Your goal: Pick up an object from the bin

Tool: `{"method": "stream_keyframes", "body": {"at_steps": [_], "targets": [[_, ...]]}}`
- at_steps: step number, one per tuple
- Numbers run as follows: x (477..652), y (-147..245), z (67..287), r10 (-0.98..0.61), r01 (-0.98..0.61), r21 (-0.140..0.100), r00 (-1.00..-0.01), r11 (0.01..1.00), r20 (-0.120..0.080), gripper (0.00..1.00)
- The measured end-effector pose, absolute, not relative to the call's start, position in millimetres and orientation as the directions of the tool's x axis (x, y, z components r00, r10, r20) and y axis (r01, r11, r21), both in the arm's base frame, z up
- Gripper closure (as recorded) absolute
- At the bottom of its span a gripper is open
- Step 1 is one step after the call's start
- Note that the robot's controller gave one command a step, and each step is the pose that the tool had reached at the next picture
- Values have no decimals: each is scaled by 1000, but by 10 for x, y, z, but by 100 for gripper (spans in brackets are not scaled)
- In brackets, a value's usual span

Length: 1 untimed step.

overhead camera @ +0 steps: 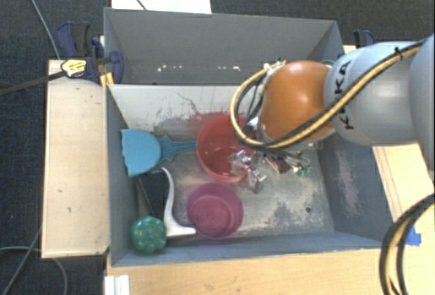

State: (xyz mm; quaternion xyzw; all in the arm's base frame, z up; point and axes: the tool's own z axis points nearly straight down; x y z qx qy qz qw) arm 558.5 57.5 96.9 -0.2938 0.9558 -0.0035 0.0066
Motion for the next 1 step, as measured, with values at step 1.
{"method": "stream_keyframes", "body": {"at_steps": [1], "targets": [[5747, 577, 1061, -527, -527, -5, -850, 850, 1, 100]]}}
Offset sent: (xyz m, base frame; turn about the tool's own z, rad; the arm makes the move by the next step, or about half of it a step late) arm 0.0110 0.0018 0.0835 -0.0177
